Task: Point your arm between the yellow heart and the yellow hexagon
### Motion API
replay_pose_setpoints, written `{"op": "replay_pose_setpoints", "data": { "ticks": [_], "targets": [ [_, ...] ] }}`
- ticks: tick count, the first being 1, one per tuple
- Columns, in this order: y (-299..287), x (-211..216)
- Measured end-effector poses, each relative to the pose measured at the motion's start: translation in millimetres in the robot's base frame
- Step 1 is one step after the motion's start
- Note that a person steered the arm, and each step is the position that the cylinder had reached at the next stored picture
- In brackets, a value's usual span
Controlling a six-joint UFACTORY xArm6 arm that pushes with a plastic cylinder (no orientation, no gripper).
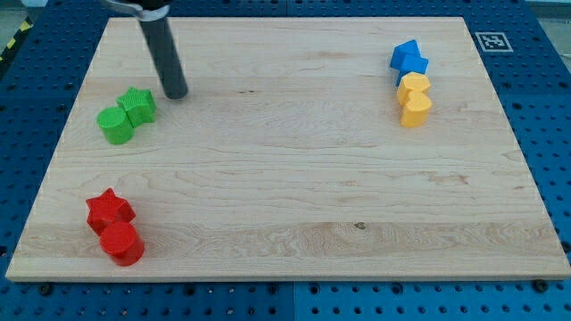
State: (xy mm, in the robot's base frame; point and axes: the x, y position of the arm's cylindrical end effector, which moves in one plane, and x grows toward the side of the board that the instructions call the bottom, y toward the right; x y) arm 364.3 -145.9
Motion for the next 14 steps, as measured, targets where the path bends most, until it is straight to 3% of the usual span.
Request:
{"op": "replay_pose_setpoints", "data": {
  "ticks": [3,6,14],
  "targets": [
    [27,5],
    [43,53],
    [73,94]
  ]
}}
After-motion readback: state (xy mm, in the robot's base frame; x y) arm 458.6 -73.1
